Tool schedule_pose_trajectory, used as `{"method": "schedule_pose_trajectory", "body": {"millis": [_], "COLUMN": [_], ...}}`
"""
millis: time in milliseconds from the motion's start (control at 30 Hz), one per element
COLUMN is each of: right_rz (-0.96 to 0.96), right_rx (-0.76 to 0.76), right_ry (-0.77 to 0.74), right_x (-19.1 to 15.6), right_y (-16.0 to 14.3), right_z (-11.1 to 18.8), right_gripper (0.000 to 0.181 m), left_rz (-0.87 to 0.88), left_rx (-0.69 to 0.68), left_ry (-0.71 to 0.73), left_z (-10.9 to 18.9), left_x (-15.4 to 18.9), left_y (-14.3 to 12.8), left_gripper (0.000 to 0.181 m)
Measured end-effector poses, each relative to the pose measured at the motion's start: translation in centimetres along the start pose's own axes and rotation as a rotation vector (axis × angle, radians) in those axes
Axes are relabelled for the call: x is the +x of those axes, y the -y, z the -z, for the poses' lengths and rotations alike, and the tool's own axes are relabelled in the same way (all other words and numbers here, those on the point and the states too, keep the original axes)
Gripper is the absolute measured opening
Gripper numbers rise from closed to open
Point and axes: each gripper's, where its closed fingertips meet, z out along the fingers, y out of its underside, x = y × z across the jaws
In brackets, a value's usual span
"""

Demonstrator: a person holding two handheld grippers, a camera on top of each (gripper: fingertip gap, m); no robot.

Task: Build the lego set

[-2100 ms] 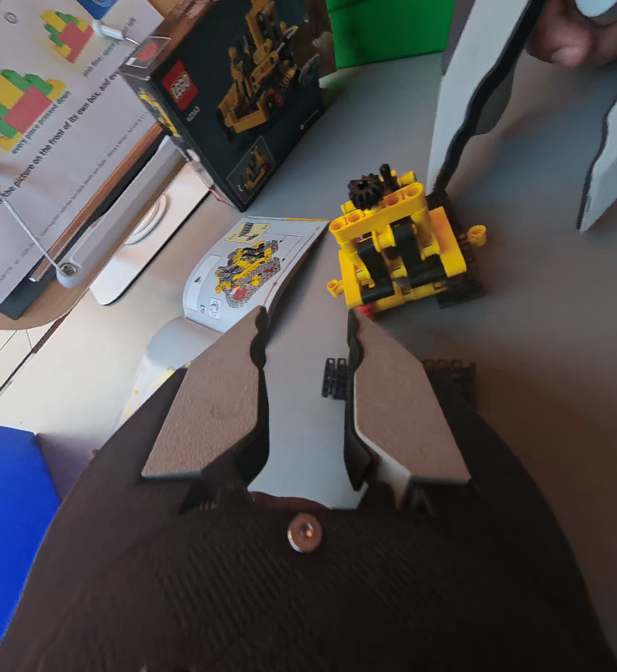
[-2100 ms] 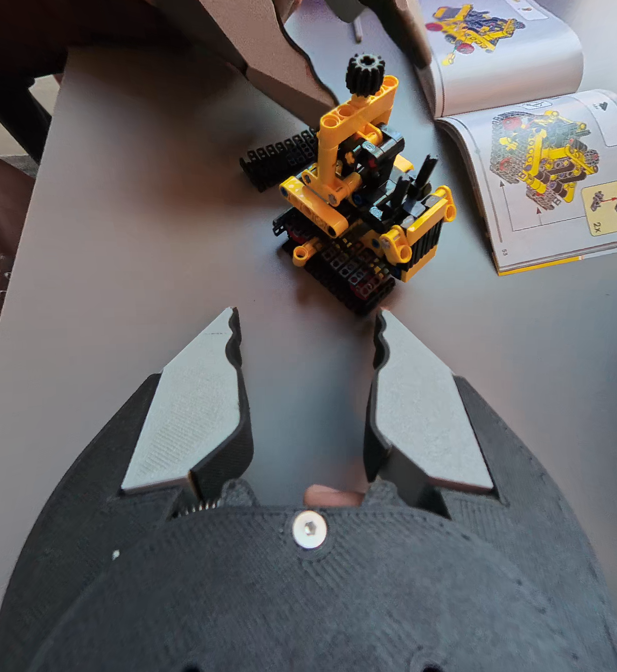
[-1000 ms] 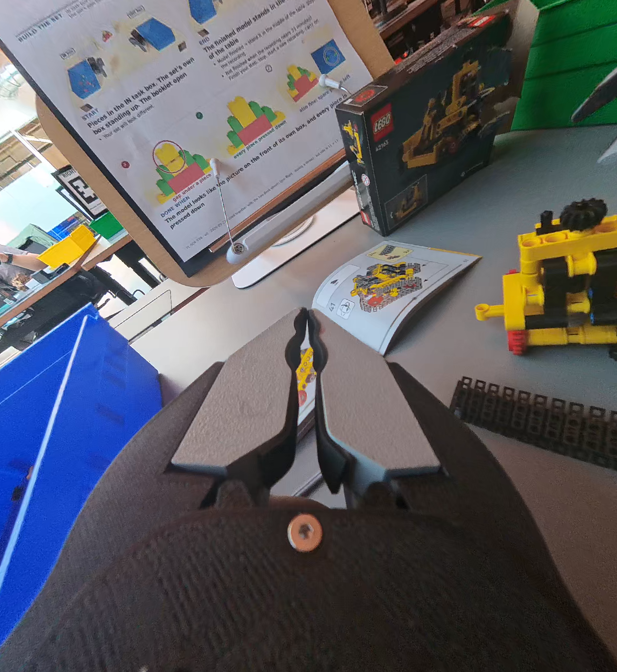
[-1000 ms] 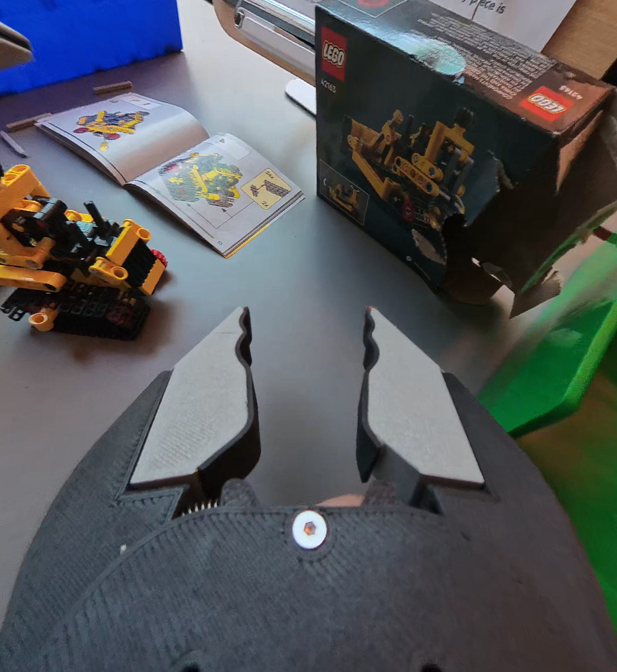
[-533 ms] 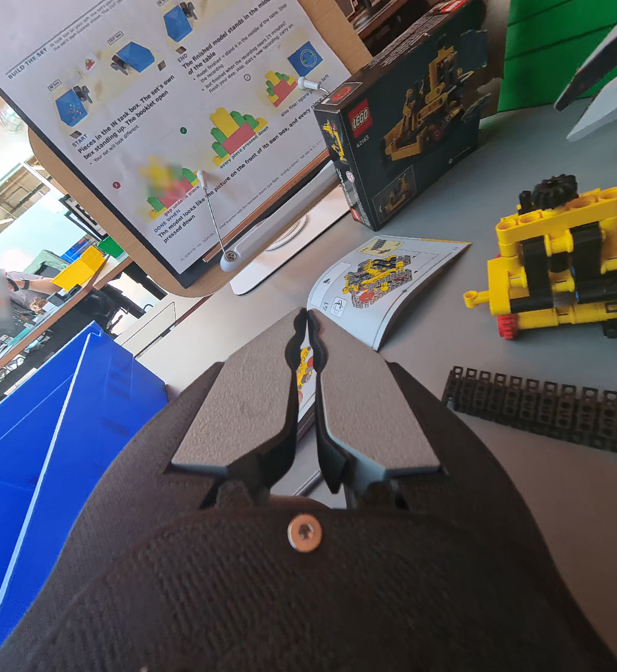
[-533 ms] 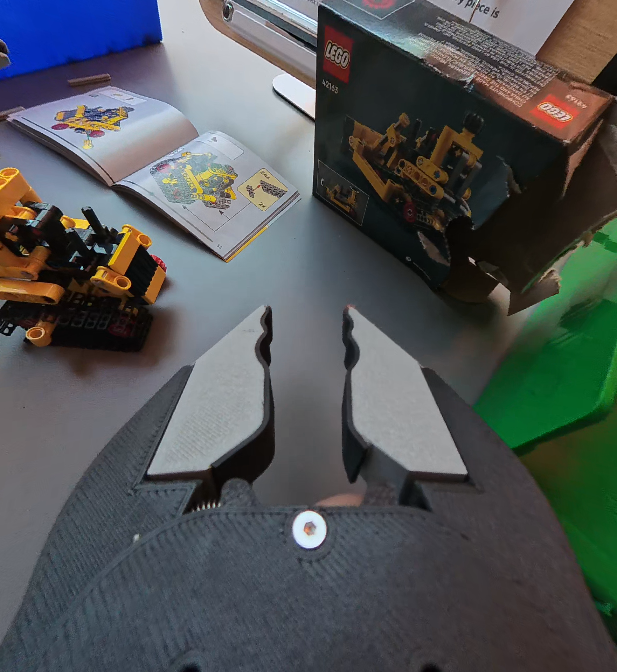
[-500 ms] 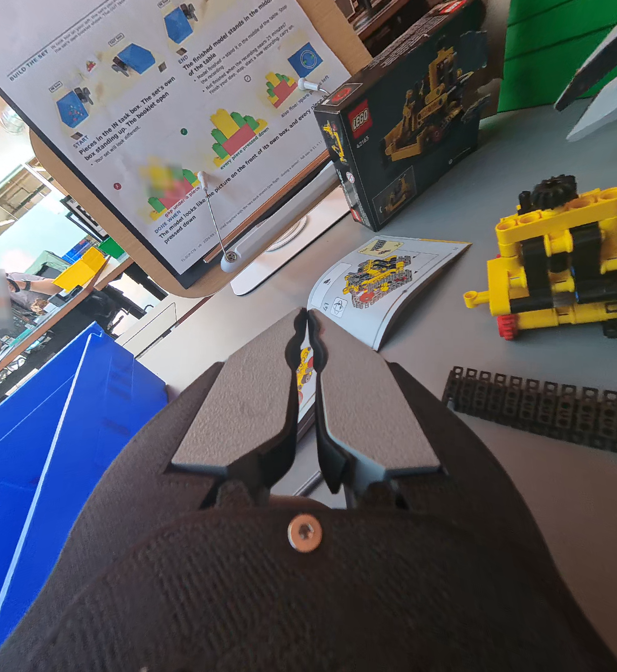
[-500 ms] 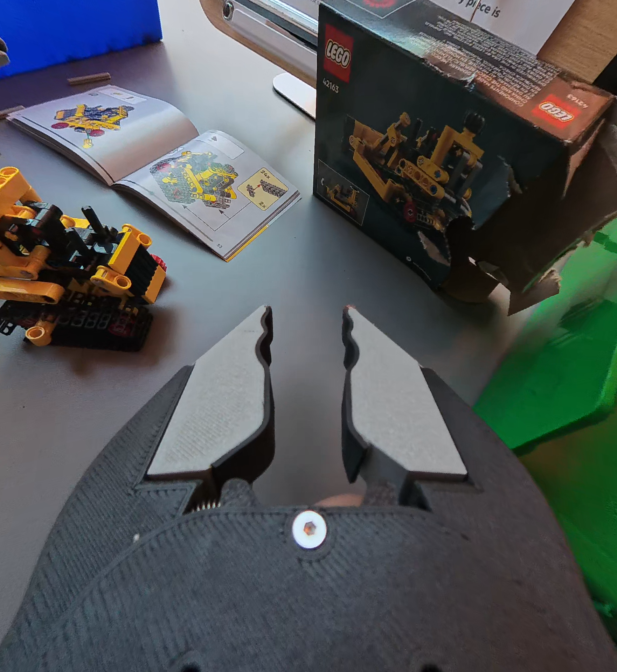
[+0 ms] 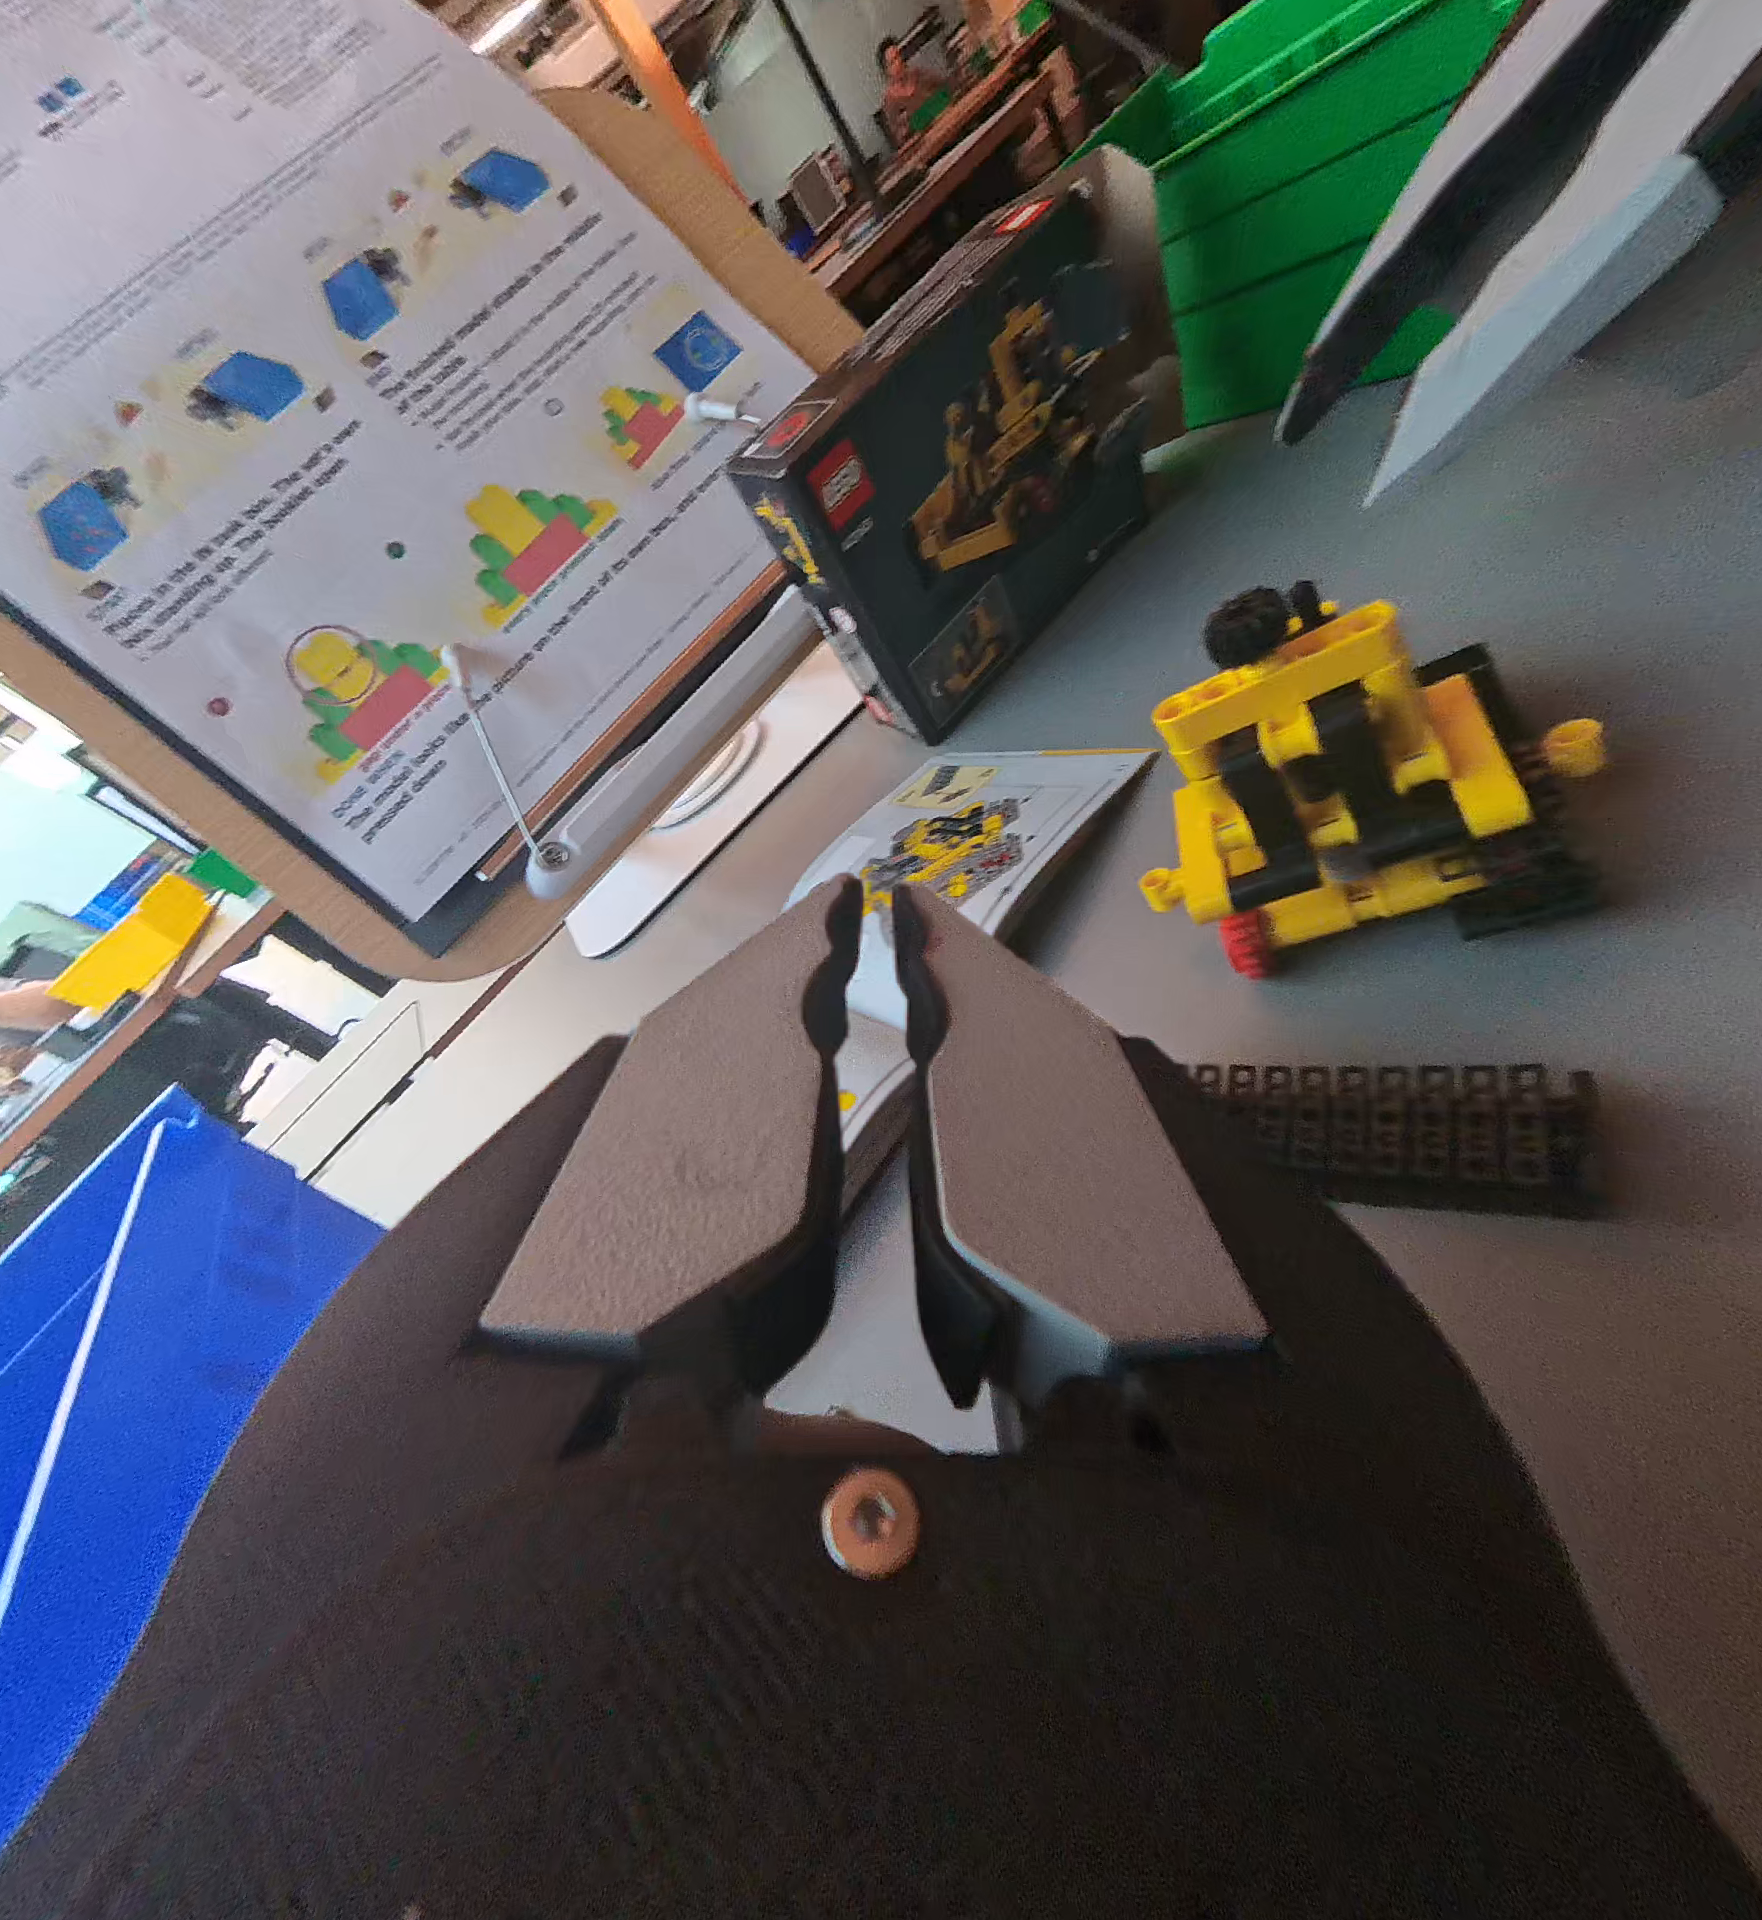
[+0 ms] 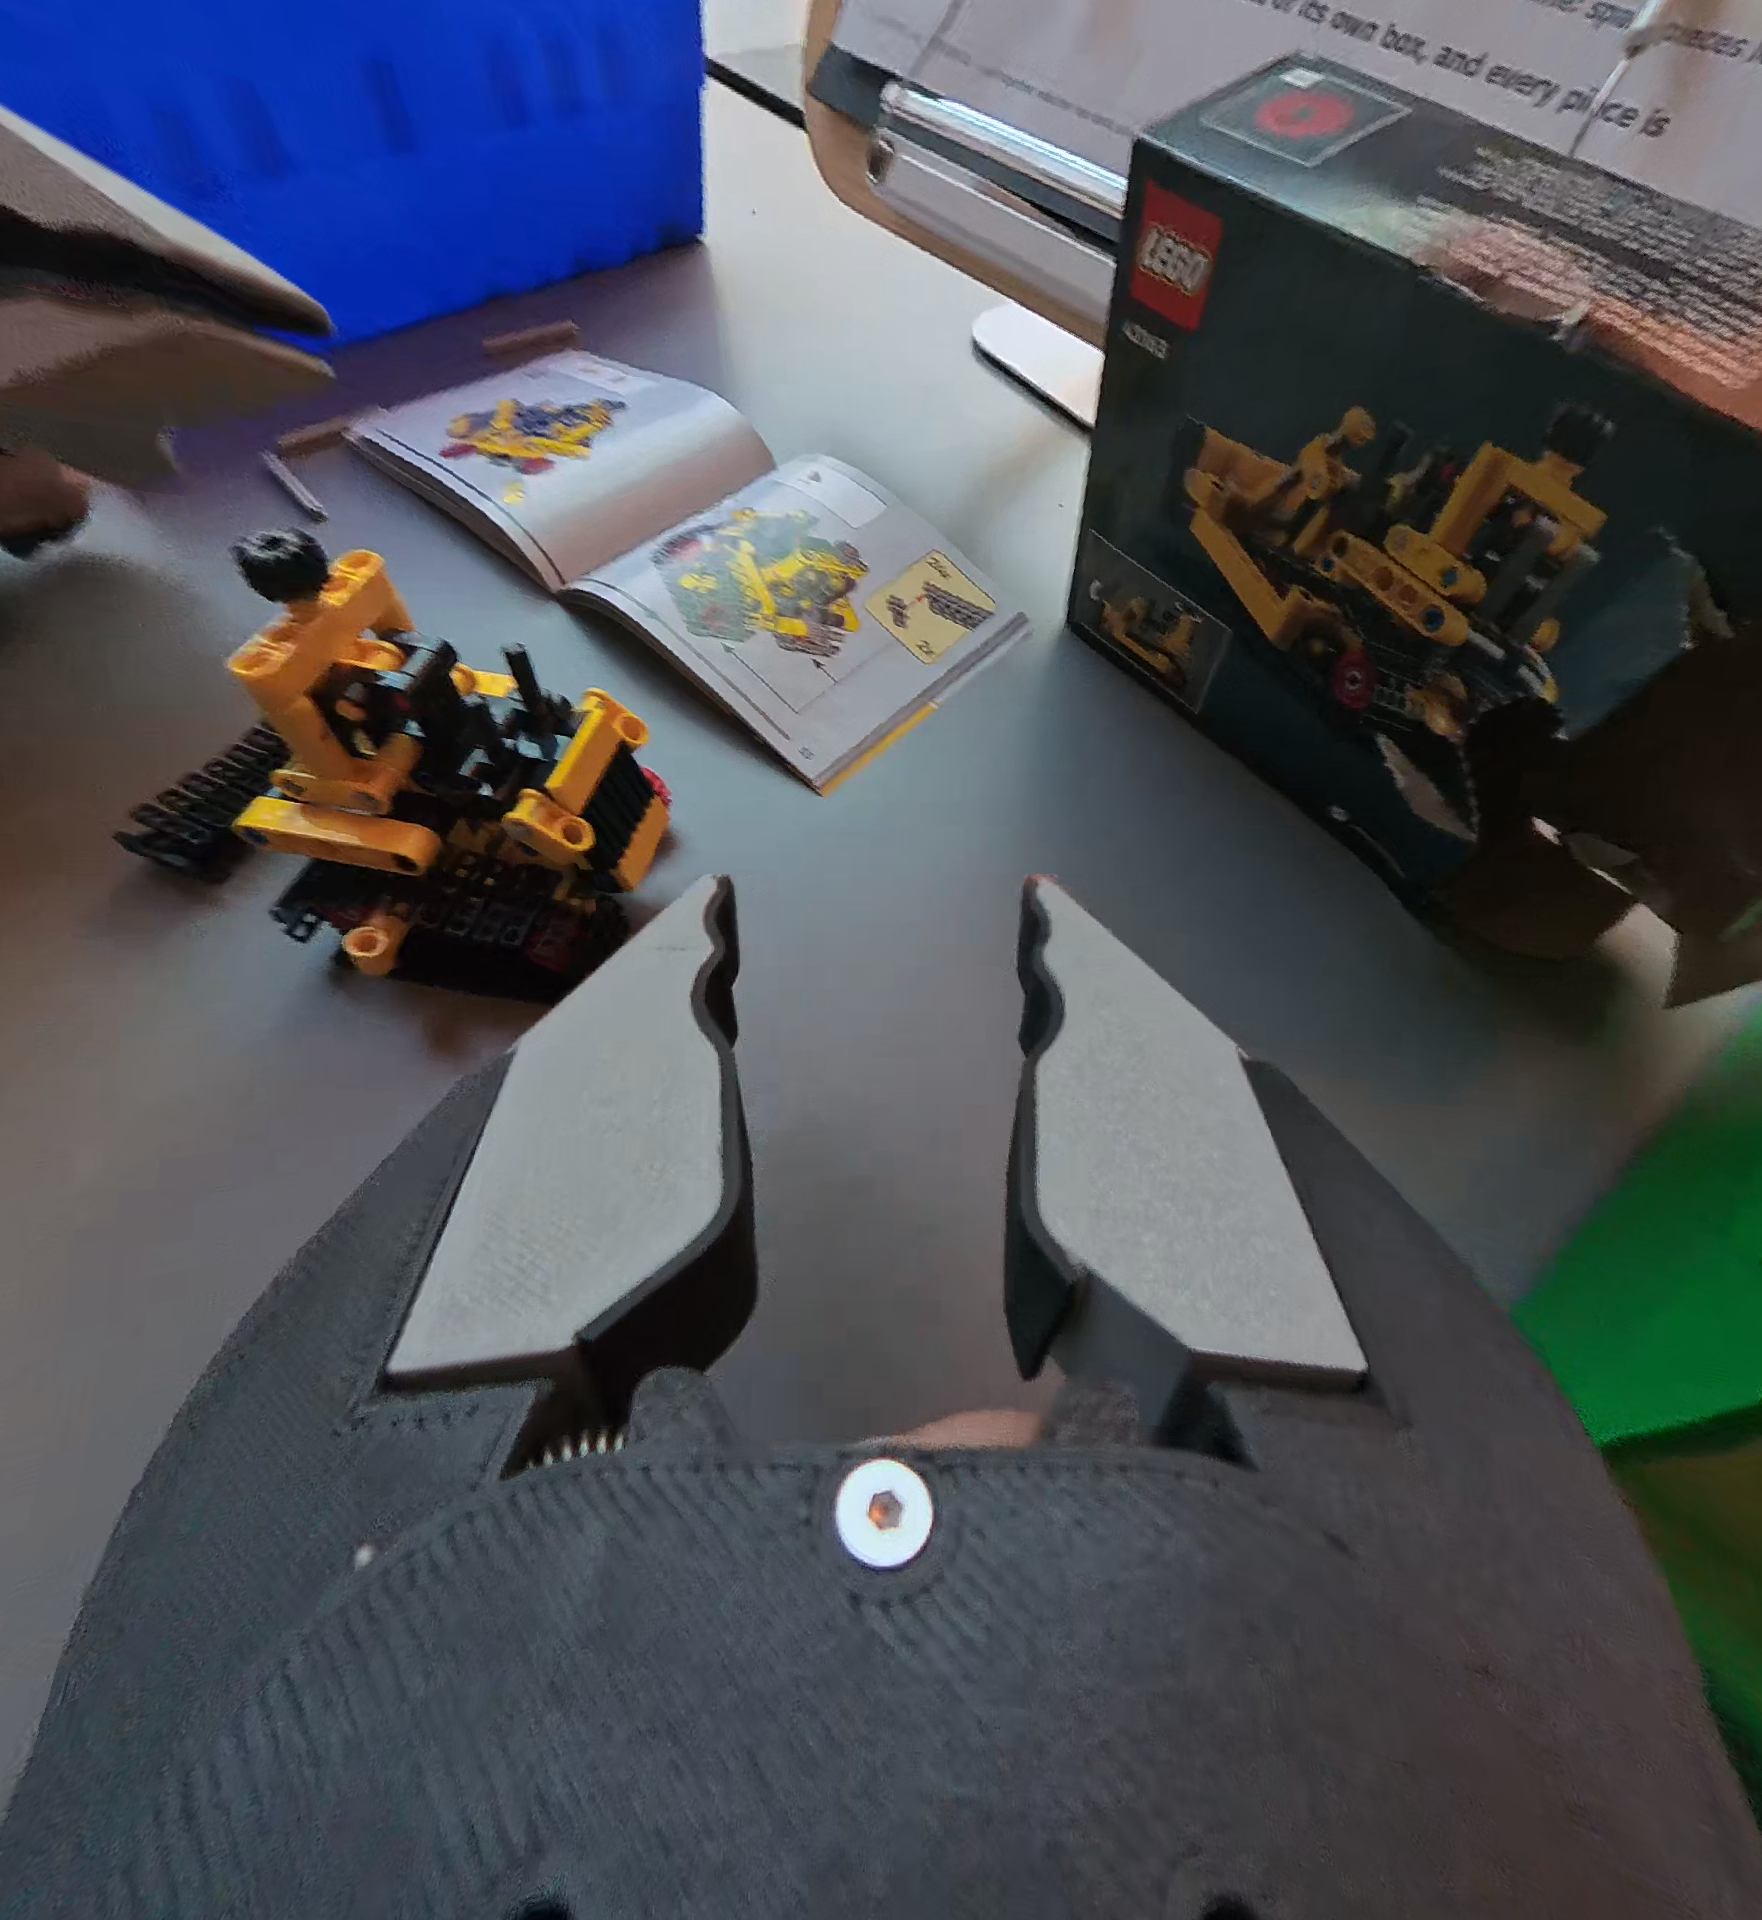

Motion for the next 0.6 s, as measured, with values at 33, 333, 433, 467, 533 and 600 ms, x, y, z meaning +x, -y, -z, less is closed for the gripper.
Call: {"method": "schedule_pose_trajectory", "body": {"millis": [33, 333, 433, 467, 533, 600], "right_rz": [-0.021, -0.039, -0.03, -0.042, -0.088, -0.137], "right_rx": [0.017, 0.047, 0.022, 0.013, 0.004, -0.011], "right_ry": [0.042, 0.214, 0.248, 0.26, 0.281, 0.273], "right_x": [-0.6, -4.0, -5.4, -5.9, -6.9, -7.6], "right_y": [0.3, 1.0, 0.7, 0.6, 0.5, 0.3], "right_z": [0.1, 0.9, 0.8, 0.8, 0.6, 0.4], "right_gripper": [0.055, 0.075, 0.082, 0.087, 0.09, 0.094], "left_rz": [0.007, 0.062, 0.066, 0.067, 0.065, 0.059], "left_rx": [0.007, 0.025, 0.009, 0.0, -0.015, -0.017], "left_ry": [-0.025, -0.122, -0.099, -0.089, -0.079, -0.077], "left_z": [0.0, 0.1, 0.0, 0.0, -0.1, -0.1], "left_x": [0.4, 1.7, 1.3, 1.1, 0.9, 0.9], "left_y": [0.2, 0.5, 0.3, 0.1, -0.2, -0.2], "left_gripper": [0.003, 0.016, 0.015, 0.014, 0.014, 0.013]}}
